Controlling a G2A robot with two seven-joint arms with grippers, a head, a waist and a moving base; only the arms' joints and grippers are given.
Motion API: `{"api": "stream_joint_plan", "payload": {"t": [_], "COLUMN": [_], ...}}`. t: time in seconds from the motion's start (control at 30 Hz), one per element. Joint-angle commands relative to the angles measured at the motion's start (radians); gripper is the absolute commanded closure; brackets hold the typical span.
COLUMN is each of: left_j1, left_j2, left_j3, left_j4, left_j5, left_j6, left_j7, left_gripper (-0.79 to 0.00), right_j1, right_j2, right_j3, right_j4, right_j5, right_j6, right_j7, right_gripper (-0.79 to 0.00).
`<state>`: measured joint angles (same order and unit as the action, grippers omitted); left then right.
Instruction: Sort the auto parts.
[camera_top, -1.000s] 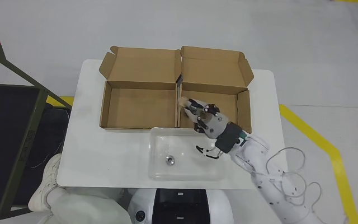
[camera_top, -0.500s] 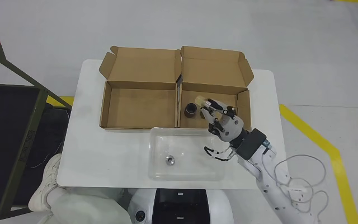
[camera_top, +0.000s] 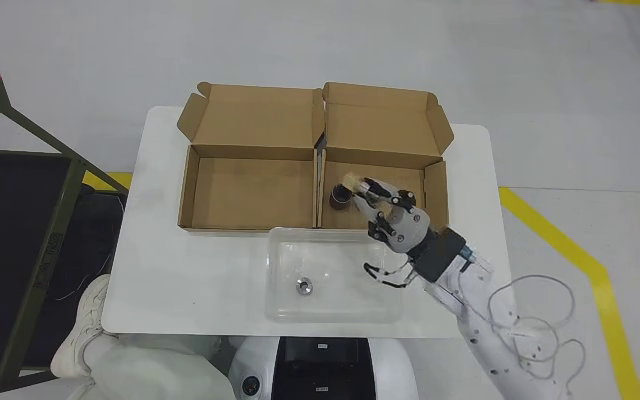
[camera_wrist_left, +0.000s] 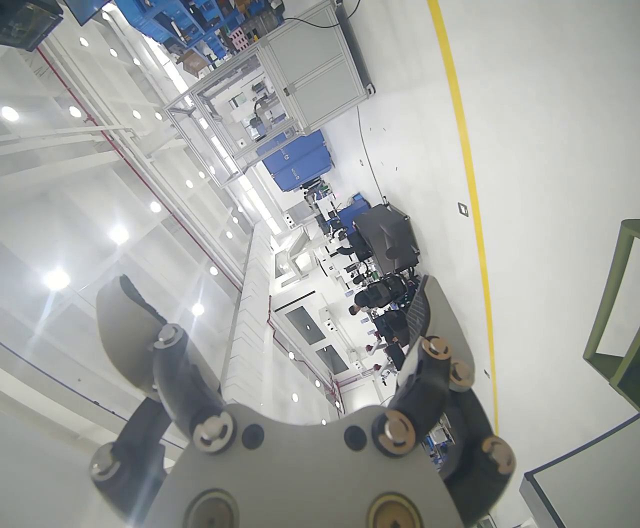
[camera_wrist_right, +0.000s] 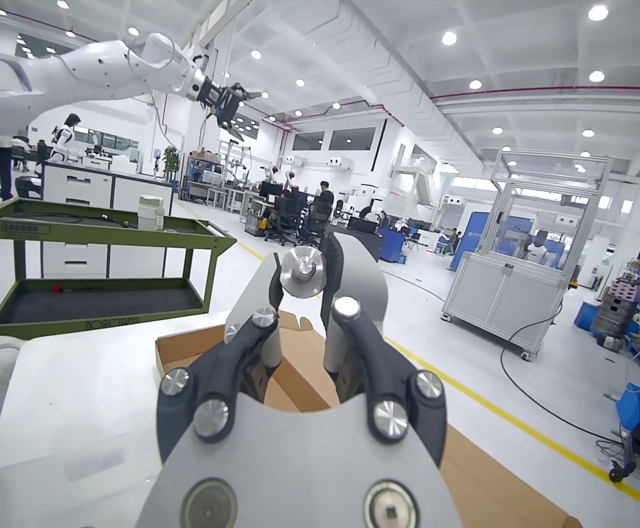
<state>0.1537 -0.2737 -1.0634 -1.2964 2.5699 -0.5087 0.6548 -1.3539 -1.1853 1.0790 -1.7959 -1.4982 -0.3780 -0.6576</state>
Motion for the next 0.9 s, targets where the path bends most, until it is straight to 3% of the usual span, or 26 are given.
{"api": "stream_joint_plan", "payload": {"t": [0.0,0.87], "left_j1": [0.0,0.0], "left_j2": [0.0,0.0], "left_j3": [0.0,0.0], "left_j4": [0.0,0.0], "left_j5": [0.0,0.0], "left_j6": [0.0,0.0], "left_j7": [0.0,0.0], "left_gripper": [-0.785,-0.785], "right_j1": [0.02,0.33], "right_j2": [-0.004,-0.118], "right_j3": [-0.022,-0.318], "right_j4": [0.011,0.423], "right_j5": [-0.004,0.1], "right_j6": [-0.018,-0.086], "right_j7": [0.02,0.193], "right_gripper": [0.0,0.0]}}
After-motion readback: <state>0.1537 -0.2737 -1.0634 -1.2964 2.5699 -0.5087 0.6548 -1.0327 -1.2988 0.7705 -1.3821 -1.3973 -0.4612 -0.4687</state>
